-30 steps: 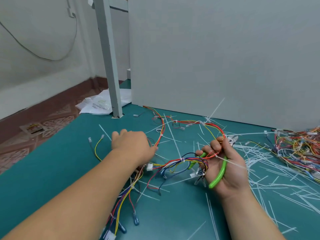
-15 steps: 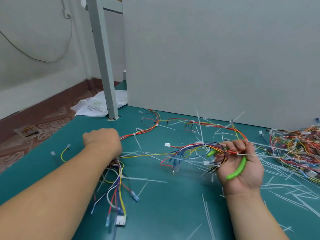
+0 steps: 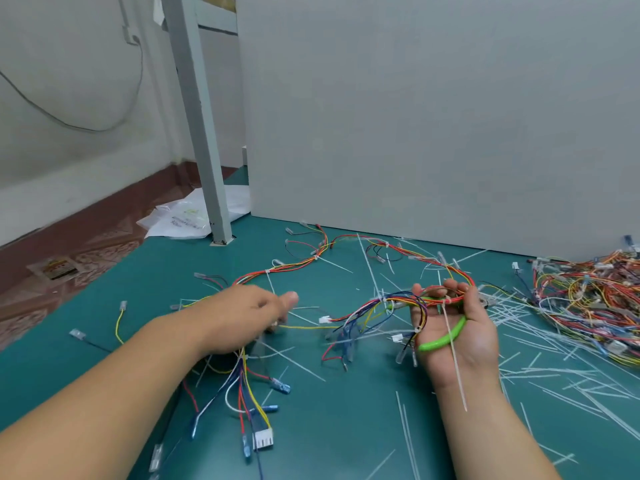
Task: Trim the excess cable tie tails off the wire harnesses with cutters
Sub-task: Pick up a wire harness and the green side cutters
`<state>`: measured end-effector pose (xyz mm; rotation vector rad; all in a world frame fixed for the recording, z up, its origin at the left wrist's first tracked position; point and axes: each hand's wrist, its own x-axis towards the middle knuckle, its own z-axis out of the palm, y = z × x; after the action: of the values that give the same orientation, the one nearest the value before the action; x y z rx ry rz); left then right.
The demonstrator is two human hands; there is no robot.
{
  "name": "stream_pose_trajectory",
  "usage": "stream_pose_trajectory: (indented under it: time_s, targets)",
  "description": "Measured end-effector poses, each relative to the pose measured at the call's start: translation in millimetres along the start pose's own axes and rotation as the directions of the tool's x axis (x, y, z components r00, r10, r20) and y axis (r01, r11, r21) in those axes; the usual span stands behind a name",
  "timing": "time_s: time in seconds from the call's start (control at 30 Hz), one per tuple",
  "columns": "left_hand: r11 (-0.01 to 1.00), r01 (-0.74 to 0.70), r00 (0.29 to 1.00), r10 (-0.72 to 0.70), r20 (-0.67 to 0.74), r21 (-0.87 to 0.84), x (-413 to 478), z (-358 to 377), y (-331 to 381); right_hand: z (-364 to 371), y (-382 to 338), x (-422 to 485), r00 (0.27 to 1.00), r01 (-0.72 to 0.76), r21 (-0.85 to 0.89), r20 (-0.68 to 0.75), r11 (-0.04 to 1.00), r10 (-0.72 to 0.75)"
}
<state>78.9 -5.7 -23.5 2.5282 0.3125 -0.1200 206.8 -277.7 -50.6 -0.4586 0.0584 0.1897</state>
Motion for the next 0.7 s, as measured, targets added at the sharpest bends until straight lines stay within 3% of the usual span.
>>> stream_pose_trajectory:
  time_s: [0.1, 0.17, 0.23, 0.27, 0.3, 0.33, 0.37, 0.4, 0.47, 0.53, 0.57, 0.63, 0.7]
  targets:
    - [0.906, -0.058, 0.995, 0.021, 0.093, 0.420, -11, 0, -2, -1, -3, 0, 1.000, 0.003, 0.057, -0.001, 0.998, -0.003]
    - [0.888, -0.112, 0.992, 0.077, 0.097, 0.446, -13, -4, 2, -1, 0, 0, 1.000, -0.003, 0.031, -0.021, 1.000, 0.003]
    - [0.964, -0.197, 0.974, 0.214, -0.081, 0.177, -11, -5, 9, 0, 3, -1, 0.999, -0.022, -0.007, -0.033, 1.000, 0.022]
    - [0.966, -0.255, 0.930, 0.238, -0.280, -0.027, -9, -5, 11, 0, 4, -2, 0.999, -0.031, -0.022, -0.043, 0.999, 0.030]
    - [0.919, -0.317, 0.861, 0.175, -0.477, -0.236, -6, -5, 11, 1, 3, -2, 0.998, -0.040, -0.032, -0.059, 0.999, 0.038]
    - [0.853, -0.349, 0.808, 0.064, -0.586, -0.388, -5, -6, 10, 0, 3, -1, 0.996, -0.048, -0.033, -0.077, 0.998, 0.046]
    - [0.820, -0.315, 0.807, -0.033, -0.589, -0.478, -4, -7, 5, 0, 2, -1, 0.994, -0.051, -0.020, -0.094, 0.999, 0.048]
    - [0.814, -0.235, 0.856, -0.086, -0.510, -0.531, -4, -7, -2, 0, 1, 0, 0.993, -0.045, -0.001, -0.105, 0.999, 0.045]
    - [0.825, -0.045, 0.970, -0.097, -0.221, -0.563, -9, -5, -19, -1, 0, 0, 0.993, -0.026, 0.024, -0.112, 0.999, 0.029]
    - [0.918, 0.054, 0.998, -0.034, 0.057, -0.394, -19, -5, -29, -2, -1, 0, 0.994, -0.014, 0.039, -0.111, 0.999, 0.018]
    - [0.943, 0.041, 0.992, 0.002, 0.130, -0.330, -23, -5, -31, -2, 0, 0, 0.994, -0.013, 0.044, -0.111, 0.999, 0.018]
    - [0.896, -0.019, 0.997, 0.051, 0.061, -0.443, -26, -7, -26, -1, 2, 0, 0.994, -0.028, 0.030, -0.104, 0.999, 0.031]
    - [0.730, -0.149, 0.984, 0.046, -0.170, -0.666, -29, -12, -4, 0, 6, -1, 0.995, -0.052, -0.019, -0.089, 0.998, 0.051]
